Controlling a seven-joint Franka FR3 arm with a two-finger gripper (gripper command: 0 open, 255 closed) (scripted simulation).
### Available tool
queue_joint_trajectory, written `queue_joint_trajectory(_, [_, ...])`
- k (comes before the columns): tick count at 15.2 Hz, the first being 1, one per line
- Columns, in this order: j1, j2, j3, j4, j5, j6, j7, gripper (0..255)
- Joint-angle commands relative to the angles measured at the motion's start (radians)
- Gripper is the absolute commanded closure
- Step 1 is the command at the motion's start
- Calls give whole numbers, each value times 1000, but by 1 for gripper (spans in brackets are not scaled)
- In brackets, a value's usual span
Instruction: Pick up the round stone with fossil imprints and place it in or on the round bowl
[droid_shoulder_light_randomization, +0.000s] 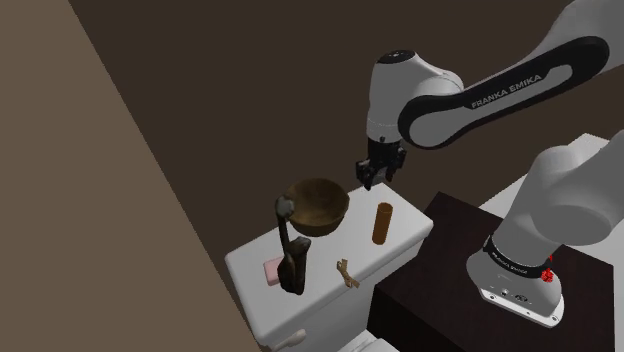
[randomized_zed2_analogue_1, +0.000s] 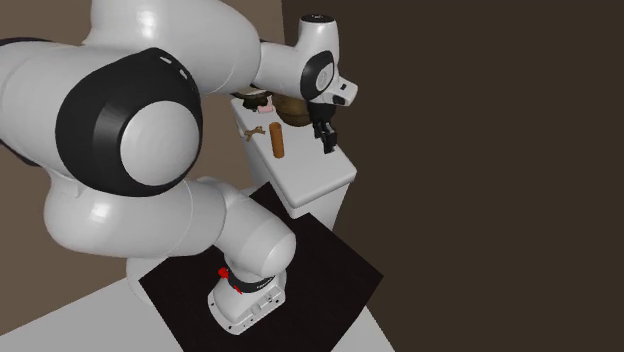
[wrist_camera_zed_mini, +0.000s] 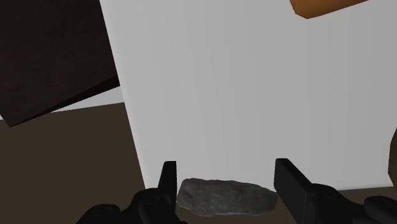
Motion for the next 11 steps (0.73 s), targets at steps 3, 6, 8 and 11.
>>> queue_joint_trajectory(3, [1,-30,-5,37,2,-67,-6,255])
queue_joint_trajectory(6, [2,-49,-9,65,2,-114,-10,255])
queue_joint_trajectory(8, [2,-60,-11,85,3,-144,-13,255])
queue_joint_trajectory(11, [2,-74,-15,116,3,-190,-16,255])
